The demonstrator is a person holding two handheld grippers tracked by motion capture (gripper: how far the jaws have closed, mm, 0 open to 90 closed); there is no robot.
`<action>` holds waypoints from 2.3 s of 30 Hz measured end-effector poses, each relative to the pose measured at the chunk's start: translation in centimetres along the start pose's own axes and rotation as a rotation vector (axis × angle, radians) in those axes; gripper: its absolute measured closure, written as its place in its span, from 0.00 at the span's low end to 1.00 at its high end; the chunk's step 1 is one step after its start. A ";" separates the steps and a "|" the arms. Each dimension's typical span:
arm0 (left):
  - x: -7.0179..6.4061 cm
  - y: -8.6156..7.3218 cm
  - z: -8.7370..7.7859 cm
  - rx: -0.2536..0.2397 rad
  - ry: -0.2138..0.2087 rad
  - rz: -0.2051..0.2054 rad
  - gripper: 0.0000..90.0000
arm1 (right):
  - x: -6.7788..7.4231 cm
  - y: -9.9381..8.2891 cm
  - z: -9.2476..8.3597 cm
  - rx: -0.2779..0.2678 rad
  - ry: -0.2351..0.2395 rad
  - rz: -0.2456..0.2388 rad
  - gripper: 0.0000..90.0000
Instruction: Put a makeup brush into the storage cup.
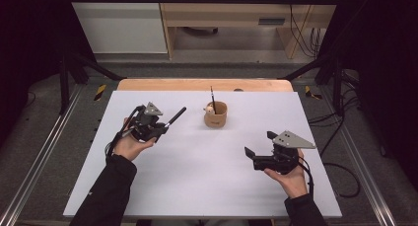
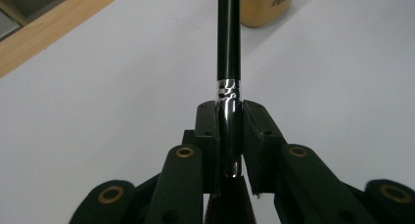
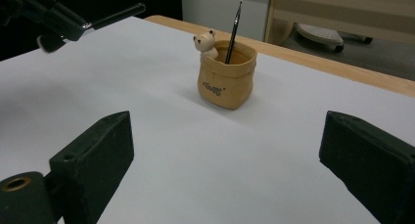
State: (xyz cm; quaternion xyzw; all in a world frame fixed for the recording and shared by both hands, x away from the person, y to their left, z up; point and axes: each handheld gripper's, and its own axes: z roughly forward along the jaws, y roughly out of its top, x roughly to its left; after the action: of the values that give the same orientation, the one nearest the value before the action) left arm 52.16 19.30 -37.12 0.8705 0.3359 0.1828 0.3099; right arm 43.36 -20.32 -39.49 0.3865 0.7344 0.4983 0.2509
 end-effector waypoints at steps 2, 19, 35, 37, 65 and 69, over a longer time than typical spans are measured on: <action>-0.7 0.1 -0.5 -0.001 -0.013 0.023 0.86 | 0.2 0.2 0.1 0.001 0.006 -0.007 0.07; -5.3 0.9 -2.2 -0.008 -0.091 0.179 0.86 | 2.9 2.2 0.8 0.081 -0.002 -0.211 0.08; -8.1 1.5 -1.8 0.043 -0.167 0.281 0.86 | 5.0 2.8 1.8 0.137 0.018 -0.369 0.09; -8.5 1.6 -1.8 0.050 -0.170 0.296 0.86 | 5.2 2.9 1.9 0.146 0.016 -0.389 0.09; -11.0 2.7 -1.2 0.120 -0.265 0.376 0.86 | 8.1 3.2 2.9 0.241 0.087 -0.666 0.14; -11.3 2.8 -1.2 0.136 -0.268 0.392 0.86 | 8.6 3.0 3.1 0.261 0.100 -0.717 0.16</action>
State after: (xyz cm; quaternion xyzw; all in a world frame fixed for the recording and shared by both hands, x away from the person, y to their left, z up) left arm 44.89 10.23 -35.62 0.9543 0.1281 0.0994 0.2512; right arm 41.69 -10.99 -37.79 0.1091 0.8915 0.2995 0.3219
